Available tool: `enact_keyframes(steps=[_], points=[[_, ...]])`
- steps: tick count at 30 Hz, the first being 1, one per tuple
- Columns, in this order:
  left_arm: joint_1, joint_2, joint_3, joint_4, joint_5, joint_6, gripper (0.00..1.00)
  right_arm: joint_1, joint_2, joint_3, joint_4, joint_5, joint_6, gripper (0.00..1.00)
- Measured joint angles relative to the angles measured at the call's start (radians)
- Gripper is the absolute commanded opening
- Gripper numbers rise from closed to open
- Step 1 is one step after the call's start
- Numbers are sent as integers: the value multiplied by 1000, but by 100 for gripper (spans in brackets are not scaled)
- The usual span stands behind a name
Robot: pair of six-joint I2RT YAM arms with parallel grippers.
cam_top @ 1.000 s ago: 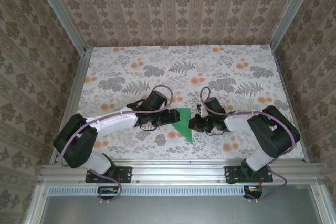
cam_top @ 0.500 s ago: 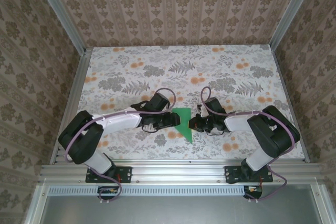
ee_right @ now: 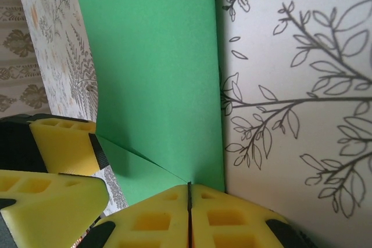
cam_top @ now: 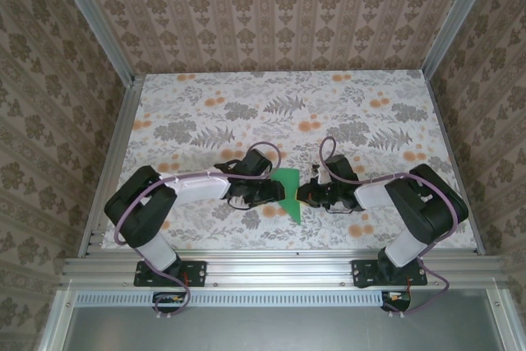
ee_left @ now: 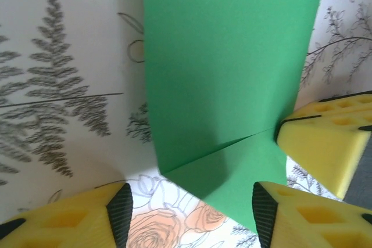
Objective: Fold a paper plane with a square sheet of paper (pick it up from the middle)
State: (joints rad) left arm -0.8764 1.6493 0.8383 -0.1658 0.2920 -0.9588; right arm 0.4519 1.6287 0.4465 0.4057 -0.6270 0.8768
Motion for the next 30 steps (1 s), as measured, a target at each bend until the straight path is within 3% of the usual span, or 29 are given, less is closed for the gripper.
enact_keyframes(steps=[6, 20, 30], points=[[-1, 5, 0, 48, -1, -21, 57, -8, 11, -6, 24, -19, 13, 9], [-1, 44, 0, 179, 1, -53, 39, -14, 23, -10, 50, -39, 17, 10], [-1, 44, 0, 224, 14, -66, 6, -14, 20, -10, 48, -40, 17, 12]])
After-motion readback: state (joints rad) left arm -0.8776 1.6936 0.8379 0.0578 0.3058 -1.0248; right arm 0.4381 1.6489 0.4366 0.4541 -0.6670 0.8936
